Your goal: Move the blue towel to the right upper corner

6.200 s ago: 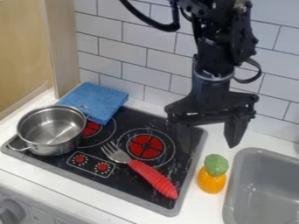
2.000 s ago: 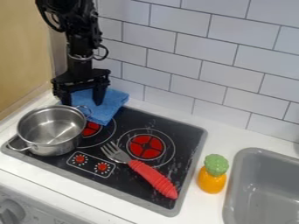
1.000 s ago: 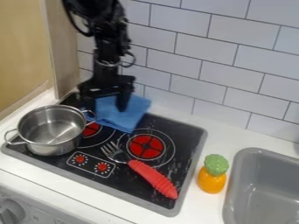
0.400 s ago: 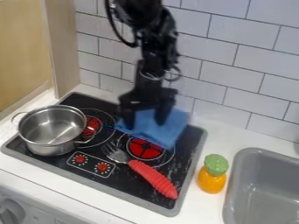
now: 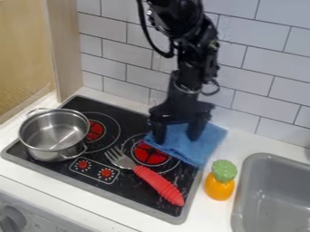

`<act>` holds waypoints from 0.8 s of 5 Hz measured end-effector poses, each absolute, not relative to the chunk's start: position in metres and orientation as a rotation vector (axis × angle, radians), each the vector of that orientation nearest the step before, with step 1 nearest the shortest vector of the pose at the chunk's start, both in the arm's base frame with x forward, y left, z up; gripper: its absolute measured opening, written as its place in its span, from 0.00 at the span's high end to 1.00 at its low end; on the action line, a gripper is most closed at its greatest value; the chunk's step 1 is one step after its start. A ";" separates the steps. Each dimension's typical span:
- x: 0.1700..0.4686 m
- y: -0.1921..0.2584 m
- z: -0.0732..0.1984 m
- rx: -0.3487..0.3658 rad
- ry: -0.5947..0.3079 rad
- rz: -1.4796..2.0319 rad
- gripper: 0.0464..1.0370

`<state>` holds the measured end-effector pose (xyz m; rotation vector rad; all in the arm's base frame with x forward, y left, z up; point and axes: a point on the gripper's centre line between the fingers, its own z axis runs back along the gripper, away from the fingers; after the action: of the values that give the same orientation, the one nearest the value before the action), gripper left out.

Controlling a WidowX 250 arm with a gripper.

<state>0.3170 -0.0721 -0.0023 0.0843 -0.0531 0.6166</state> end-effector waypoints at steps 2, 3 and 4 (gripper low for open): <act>0.312 -0.095 -0.001 0.100 -0.045 0.549 0.04; 0.312 -0.095 -0.001 0.099 -0.047 0.552 0.04; 0.313 -0.093 0.000 0.097 -0.046 0.562 0.04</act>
<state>0.3127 -0.0933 -0.0002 0.0968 -0.0465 0.5622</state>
